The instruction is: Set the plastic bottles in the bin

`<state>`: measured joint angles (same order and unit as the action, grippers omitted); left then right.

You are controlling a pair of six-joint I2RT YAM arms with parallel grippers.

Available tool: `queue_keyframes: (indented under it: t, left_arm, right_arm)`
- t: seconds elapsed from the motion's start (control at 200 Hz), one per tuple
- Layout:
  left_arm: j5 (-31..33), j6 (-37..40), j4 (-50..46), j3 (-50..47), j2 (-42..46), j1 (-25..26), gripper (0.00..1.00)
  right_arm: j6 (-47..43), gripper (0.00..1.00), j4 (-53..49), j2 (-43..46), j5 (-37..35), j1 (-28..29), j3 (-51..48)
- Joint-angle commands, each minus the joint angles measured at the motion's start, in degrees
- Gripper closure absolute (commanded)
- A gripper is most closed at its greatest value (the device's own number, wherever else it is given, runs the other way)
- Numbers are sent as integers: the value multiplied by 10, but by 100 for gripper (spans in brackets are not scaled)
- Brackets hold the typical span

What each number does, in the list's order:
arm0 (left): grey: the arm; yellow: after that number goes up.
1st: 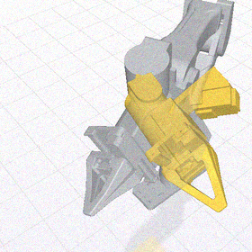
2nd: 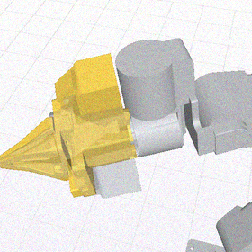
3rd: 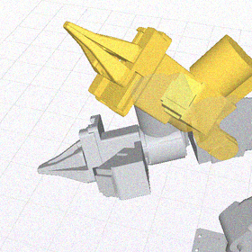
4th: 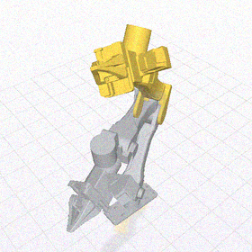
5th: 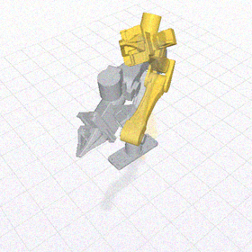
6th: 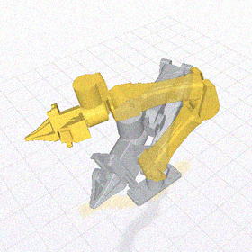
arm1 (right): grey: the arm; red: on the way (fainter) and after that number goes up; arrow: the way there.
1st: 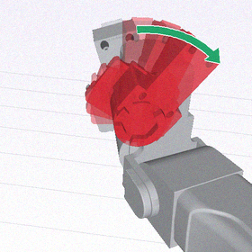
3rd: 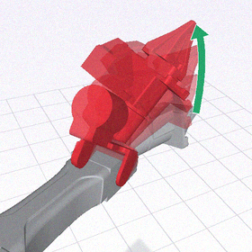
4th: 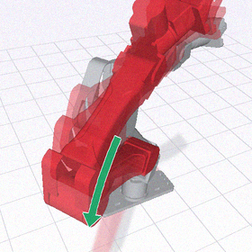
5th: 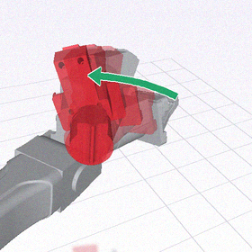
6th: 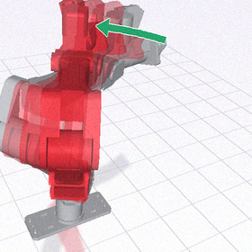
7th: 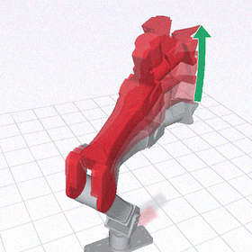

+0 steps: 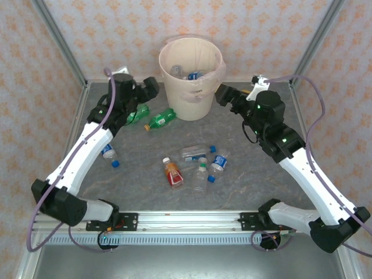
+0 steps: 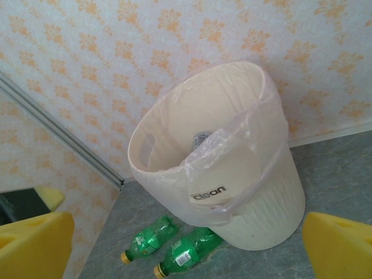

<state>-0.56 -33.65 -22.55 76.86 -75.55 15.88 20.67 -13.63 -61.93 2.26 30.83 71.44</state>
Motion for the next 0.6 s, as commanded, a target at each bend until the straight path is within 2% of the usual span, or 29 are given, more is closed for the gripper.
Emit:
queue_keyframes:
  t: [0.0,0.22,0.596]
  left_arm:
    - [11,-22,7,-68,60,-34,1]
    - [66,-17,-39,-171,120,-83,1]
    - [78,-17,-55,-281,102,-186,2]
  right_arm:
    - [8,0,37,-13,30,1,6]
    - [13,0,53,-52,65,6,29]
    - [4,0,54,-71,69,19,48]
